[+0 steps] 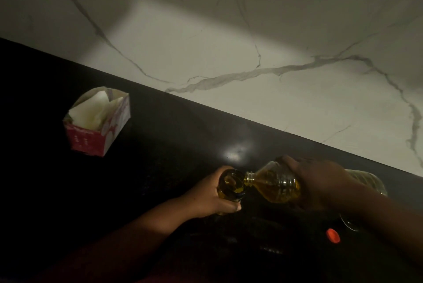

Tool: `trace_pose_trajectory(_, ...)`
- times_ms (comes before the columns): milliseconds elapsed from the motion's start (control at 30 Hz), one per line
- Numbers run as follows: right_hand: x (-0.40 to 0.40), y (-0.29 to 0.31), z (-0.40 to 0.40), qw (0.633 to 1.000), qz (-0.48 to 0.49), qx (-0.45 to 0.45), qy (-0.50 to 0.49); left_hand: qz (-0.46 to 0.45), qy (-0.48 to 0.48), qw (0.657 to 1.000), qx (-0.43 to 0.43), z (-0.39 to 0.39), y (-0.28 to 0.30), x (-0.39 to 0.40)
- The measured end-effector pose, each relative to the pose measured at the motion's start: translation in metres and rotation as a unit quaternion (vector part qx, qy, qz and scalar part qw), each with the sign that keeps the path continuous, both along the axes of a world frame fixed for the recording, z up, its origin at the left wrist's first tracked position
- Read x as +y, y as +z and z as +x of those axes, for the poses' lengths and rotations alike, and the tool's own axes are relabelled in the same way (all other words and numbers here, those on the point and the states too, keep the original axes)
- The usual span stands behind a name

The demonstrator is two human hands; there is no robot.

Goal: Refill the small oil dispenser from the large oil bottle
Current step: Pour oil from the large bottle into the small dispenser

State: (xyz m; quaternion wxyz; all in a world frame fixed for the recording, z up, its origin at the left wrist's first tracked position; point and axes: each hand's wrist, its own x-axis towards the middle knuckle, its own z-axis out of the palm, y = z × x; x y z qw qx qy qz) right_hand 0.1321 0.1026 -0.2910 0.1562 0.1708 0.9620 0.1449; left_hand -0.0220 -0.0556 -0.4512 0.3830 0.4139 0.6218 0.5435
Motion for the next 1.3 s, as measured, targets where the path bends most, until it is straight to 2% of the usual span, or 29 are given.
trace_pose_trajectory(1300,0.0008,0.0012,0.0006,1.000,-0.001,-0.005,0.006,0.010,0.005,1.000,0.003,0.0003,-0.0032,0.0013)
